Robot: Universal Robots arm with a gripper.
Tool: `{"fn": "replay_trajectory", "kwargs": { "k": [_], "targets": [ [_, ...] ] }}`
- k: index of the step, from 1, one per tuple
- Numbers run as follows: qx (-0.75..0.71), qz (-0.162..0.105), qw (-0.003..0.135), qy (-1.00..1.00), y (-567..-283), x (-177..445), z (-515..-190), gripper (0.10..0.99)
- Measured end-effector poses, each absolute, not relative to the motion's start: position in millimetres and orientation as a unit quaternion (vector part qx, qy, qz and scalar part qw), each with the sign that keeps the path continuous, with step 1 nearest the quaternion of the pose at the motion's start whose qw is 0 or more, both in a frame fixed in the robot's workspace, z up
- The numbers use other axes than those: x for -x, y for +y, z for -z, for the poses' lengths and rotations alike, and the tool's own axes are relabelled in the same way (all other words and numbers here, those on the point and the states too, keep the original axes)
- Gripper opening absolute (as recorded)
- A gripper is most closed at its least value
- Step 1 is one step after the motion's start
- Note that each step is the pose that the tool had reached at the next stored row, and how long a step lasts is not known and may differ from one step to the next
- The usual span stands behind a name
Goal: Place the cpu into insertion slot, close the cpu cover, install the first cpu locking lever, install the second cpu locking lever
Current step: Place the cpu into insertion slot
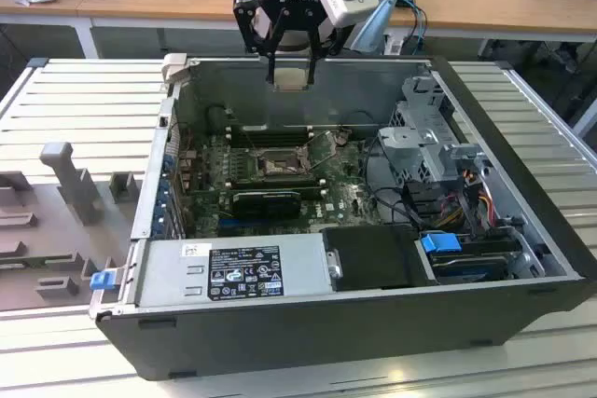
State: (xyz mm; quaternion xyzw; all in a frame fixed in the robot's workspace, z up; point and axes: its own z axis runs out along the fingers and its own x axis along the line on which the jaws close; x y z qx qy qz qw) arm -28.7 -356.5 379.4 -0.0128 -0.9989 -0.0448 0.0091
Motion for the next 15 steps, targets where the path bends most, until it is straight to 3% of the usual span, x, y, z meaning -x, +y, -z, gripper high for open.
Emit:
{"fn": "replay_trajectory", "kwargs": {
  "k": [15],
  "targets": [
    [0.050,0.045,0.007,-0.998,-356.5,28.9,-379.0,0.529]
  ]
}}
